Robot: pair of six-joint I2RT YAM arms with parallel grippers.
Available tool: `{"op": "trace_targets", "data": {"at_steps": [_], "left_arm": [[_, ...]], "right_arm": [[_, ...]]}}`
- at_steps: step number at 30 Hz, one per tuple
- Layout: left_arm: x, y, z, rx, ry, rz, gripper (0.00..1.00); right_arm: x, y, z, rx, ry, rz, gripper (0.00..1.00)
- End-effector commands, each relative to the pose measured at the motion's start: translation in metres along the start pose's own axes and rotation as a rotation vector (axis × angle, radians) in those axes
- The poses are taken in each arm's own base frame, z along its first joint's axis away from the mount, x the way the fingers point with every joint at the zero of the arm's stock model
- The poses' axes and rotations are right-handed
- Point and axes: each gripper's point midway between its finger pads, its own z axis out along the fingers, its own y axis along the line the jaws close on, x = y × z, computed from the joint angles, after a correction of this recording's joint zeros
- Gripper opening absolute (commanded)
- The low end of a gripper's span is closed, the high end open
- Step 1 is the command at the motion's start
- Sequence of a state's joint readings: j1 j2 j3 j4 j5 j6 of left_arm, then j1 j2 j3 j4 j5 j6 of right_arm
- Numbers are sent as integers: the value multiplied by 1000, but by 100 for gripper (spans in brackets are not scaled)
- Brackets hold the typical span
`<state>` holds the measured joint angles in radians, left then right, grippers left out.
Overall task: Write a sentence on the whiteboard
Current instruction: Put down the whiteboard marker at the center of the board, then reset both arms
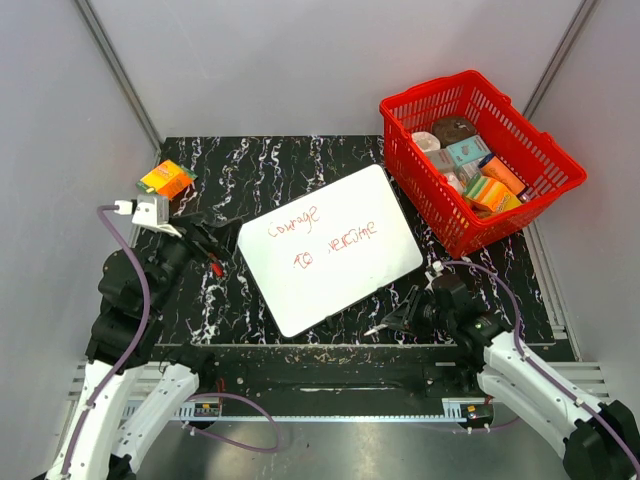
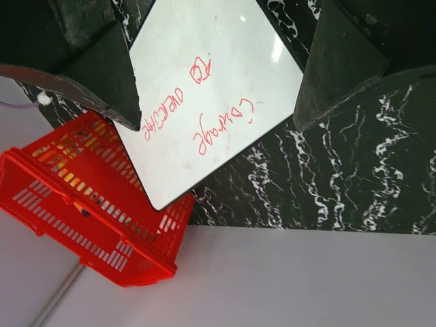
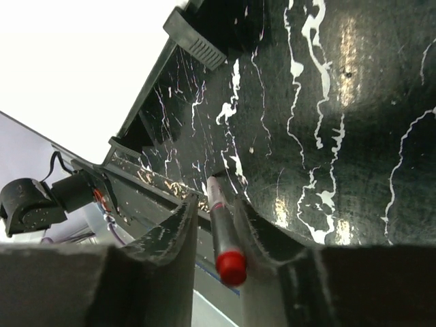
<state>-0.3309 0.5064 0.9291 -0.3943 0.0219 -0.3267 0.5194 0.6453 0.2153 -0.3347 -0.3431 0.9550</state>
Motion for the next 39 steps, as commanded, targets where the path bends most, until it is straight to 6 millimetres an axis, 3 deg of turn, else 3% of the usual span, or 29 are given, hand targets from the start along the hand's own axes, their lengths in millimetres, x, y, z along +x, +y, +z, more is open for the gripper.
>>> {"op": "trace_targets", "data": {"at_steps": [1, 2, 4, 5, 7, 9, 20, 24, 28, 32, 39], "left_arm": [[-3, -23, 8, 125, -13, -26, 99], [1, -23, 10, 126, -1, -33, 99], [8, -24, 12, 137, 15, -43, 99], [7, -24, 11, 140, 7, -48, 99], [10, -24, 13, 142, 14, -53, 99], [10, -26, 13, 153, 15, -54, 99], [35, -34, 27, 222, 122, -35, 99], [50, -29, 32, 211, 170, -25, 99], [73, -11, 38, 130, 255, -11, 99], [82, 10, 41, 15, 289, -8, 99], [97, 48, 37, -203, 294, -40, 99]], "right_arm": [[-23, 20, -3, -26, -78, -55, 42], [-24, 21, -3, -24, -80, -61, 59], [-26, 24, -3, -23, -84, -64, 70], [-27, 25, -4, -24, -85, -69, 80], [-31, 32, -7, -42, -97, -85, 86], [-34, 39, -10, -60, -109, -116, 99], [-55, 51, -22, -26, -180, -234, 100], [-73, 62, -32, 5, -241, -314, 100], [-103, 63, -47, 119, -353, -401, 100], [-134, 74, -68, 196, -476, -447, 100], [-159, 84, -90, 224, -620, -464, 100]]}}
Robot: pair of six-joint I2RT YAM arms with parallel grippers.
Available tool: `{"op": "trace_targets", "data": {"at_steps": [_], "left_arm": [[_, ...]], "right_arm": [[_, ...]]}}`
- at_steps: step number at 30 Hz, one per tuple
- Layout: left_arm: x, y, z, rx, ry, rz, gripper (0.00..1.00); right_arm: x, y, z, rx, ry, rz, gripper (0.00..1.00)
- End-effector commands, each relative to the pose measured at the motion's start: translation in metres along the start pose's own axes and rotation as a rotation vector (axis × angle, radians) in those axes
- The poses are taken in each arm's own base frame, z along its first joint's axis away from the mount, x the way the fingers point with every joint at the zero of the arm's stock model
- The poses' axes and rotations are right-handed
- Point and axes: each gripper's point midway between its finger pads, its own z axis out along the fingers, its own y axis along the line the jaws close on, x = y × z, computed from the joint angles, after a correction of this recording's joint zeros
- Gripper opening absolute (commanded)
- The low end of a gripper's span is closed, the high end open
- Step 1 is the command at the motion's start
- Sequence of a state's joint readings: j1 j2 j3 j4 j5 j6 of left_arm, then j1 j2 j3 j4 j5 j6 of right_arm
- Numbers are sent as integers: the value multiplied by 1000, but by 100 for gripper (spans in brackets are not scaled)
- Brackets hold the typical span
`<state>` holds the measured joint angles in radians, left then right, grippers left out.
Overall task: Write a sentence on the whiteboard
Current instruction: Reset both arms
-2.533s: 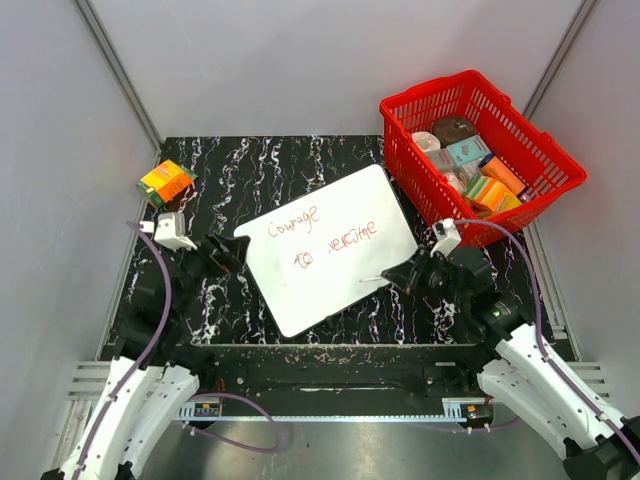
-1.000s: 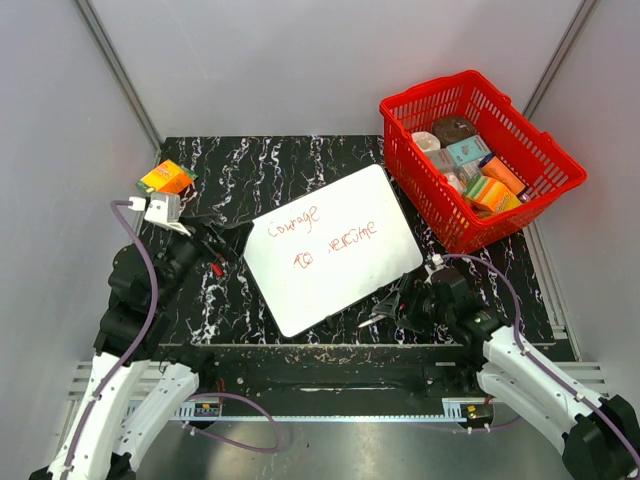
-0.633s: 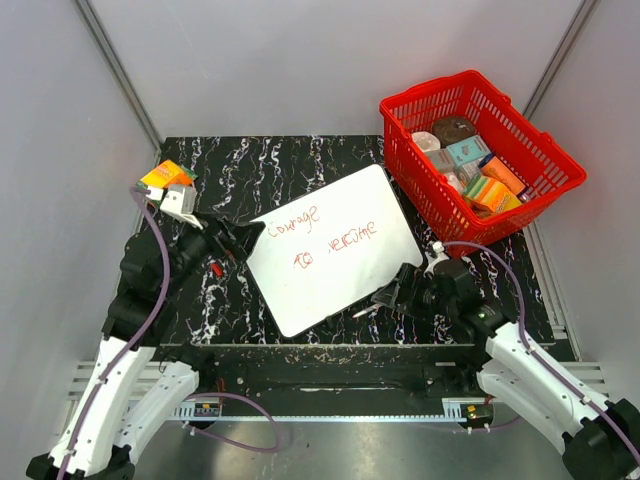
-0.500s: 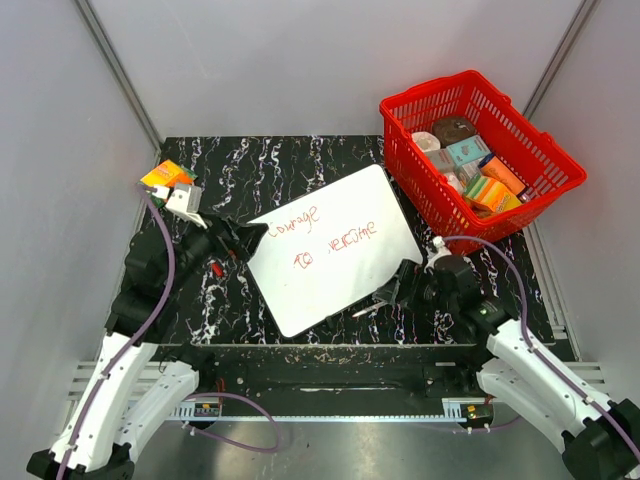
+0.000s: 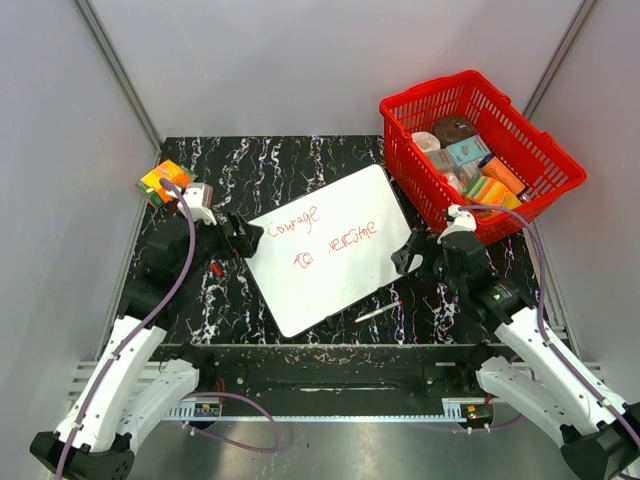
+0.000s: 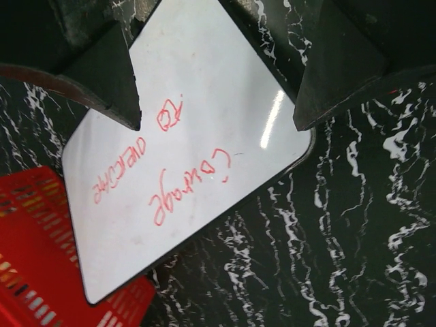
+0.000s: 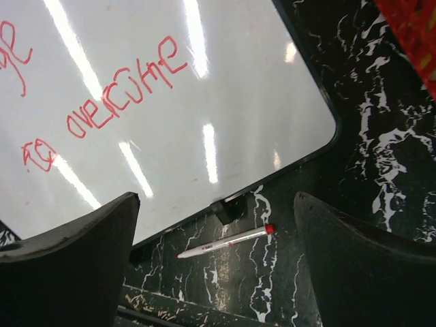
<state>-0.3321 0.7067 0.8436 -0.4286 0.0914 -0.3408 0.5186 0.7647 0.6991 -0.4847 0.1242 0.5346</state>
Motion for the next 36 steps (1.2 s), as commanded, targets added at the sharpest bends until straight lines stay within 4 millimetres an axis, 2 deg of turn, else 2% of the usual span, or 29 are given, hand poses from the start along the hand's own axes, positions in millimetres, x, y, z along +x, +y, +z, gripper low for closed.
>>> {"op": "trace_targets", "data": {"at_steps": [1, 3, 7, 9, 18, 22, 25, 31, 34, 36], "left_arm": [[4, 34, 0, -187, -27, -45, 99], [12, 49, 1, -262, -29, -77, 99], [22, 62, 3, -334, -23, -129, 99], [32, 65, 6, -349, -11, -167, 99], [49, 72, 13, -363, 10, -178, 99], [42, 70, 12, -346, -21, -164, 99], [33, 68, 8, -321, -78, -134, 99], [24, 64, 3, -268, -179, -95, 99], [21, 59, 4, -226, -202, -39, 99], [24, 65, 5, -245, -203, -11, 99]], "right_arm": [[-34, -11, -9, 75, -141, -37, 100], [-38, -12, -11, 77, -168, -43, 100], [-45, -18, -9, 108, -211, -48, 100], [-45, -19, -7, 111, -212, -61, 100], [-51, -18, -3, 114, -236, -79, 100], [-55, -29, 4, 168, -281, -94, 100], [-60, -28, 8, 169, -291, -138, 100], [-83, -31, 8, 209, -400, -172, 100], [-88, -40, 9, 265, -425, -184, 99], [-88, -49, 11, 316, -436, -196, 100]]}}
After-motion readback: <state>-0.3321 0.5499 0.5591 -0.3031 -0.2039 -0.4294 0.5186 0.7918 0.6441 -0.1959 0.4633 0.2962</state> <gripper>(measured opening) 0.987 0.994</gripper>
